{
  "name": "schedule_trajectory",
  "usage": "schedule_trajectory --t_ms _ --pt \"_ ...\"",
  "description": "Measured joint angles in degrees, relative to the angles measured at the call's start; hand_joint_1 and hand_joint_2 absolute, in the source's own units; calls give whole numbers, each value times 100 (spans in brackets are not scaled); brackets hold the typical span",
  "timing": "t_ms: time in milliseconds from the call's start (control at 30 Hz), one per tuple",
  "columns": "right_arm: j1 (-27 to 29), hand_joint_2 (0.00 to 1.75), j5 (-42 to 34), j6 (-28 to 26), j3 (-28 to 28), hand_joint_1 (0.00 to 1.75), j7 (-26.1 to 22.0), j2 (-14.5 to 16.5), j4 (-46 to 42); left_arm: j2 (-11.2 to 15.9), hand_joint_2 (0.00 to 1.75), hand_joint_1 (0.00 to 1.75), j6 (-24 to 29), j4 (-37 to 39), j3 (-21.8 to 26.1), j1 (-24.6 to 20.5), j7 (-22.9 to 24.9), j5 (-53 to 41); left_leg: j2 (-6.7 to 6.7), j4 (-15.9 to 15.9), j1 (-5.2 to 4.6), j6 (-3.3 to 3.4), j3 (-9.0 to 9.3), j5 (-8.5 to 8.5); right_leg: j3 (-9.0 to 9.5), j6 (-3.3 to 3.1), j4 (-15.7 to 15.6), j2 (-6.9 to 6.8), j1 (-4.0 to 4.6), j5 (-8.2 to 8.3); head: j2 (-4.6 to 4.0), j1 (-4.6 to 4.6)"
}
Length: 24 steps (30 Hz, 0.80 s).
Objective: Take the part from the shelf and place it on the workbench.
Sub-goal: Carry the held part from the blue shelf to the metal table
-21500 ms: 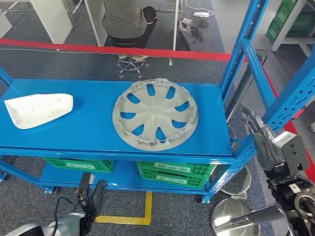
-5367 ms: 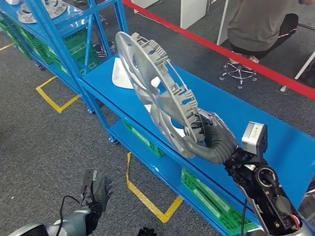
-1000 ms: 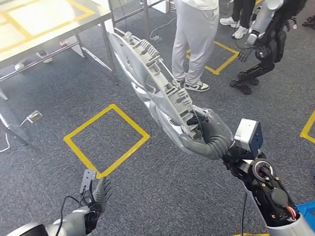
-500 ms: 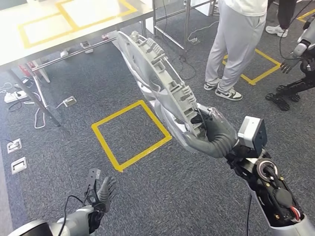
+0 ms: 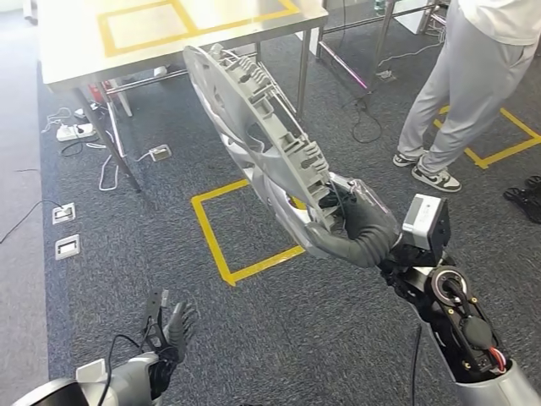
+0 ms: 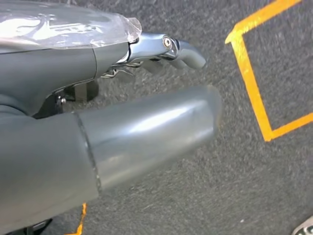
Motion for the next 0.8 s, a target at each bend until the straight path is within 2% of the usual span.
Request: schedule_trajectory --t_ms 67,100,133,167,200,267,300,333,433,500,533,600,633,667,700,767,800 --pt "-10 175 -42 -14 -2 175 -27 9 33 -2 0 0 -4 0 0 -9 0 7 -56 -4 -4 54 16 -11 -367 9 795 272 -6 -382 0 46" --pt "-10 175 -56 -21 -3 175 -38 9 51 -3 0 0 -6 0 0 -10 0 10 -91 -3 -16 69 20 -17 -587 8 1230 333 -3 -533 0 63" --pt "-8 175 -62 -29 -3 175 -44 9 68 -6 0 0 -7 0 0 -7 0 13 -127 -2 -30 79 27 -23 -753 1 1527 360 2 -595 0 72" --pt "-5 175 -66 -39 -3 175 -44 9 89 -9 0 0 -9 0 0 -3 1 13 -163 -1 -43 86 40 -30 -816 -15 1589 369 8 -531 0 75" --pt "-3 175 -72 -50 -2 175 -41 9 109 -11 0 0 -10 0 0 -1 1 14 -202 0 -53 90 60 -38 -763 -44 1396 372 18 -350 0 77" --pt "-13 175 -99 -71 -7 175 -38 9 142 -18 0 0 -15 0 0 -1 3 14 -262 -1 -62 84 101 -59 -435 -131 564 396 54 142 0 87" --pt "-23 175 -119 -77 -9 175 -40 10 154 -21 0 0 -16 0 0 -4 4 14 -285 4 -72 73 107 -66 -273 -169 184 411 71 306 0 88" --pt "-37 175 -136 -80 -13 175 -45 10 164 -24 0 0 -17 0 0 -6 8 15 -299 9 -78 57 97 -68 -158 -193 -68 422 85 376 0 92" --pt "-54 175 -132 -91 -15 175 -58 14 200 -18 0 0 -17 0 0 3 20 18 -321 2 -90 -16 67 -48 -57 -212 -260 419 89 362 0 86" --pt "-55 175 -71 -116 -16 175 -62 26 230 -12 0 0 -17 0 0 3 19 28 -287 165 -91 -78 1 -165 -6 -246 -324 409 52 396 0 62" --pt "-57 175 -41 -128 -16 175 -68 34 242 -3 0 0 -15 1 0 -2 17 34 -258 436 -85 -112 -126 -313 19 -262 -352 402 34 408 0 39" --pt "-61 175 -13 -138 -16 175 -85 44 267 5 0 0 -11 2 0 -4 12 42 -202 1258 -48 -175 -550 -667 33 -281 -360 391 29 409 0 -4" --pt "-57 175 -9 -137 -16 175 -90 44 282 8 0 0 -9 2 0 4 11 45 -187 1603 -28 -202 -746 -761 35 -282 -359 387 29 403 0 -15" --pt "-52 175 -7 -133 -15 175 -92 44 300 9 0 0 -10 2 0 13 11 46 -175 1740 -7 -224 -846 -743 39 -279 -358 384 29 395 0 -23" --pt "-47 175 -3 -130 -14 175 -91 44 320 12 0 0 -10 2 0 18 10 48 -164 1632 15 -242 -817 -615 46 -269 -353 383 24 383 0 -31" --pt "-49 175 2 -122 -14 175 -90 44 349 21 0 0 -11 2 0 17 5 51 -132 855 59 -270 -456 -196 66 -223 -328 382 12 338 0 -42" --pt "-58 175 3 -119 -16 175 -90 44 358 24 0 0 -11 2 0 12 3 53 -127 461 59 -267 -260 -56 64 -187 -299 385 16 306 0 -53"
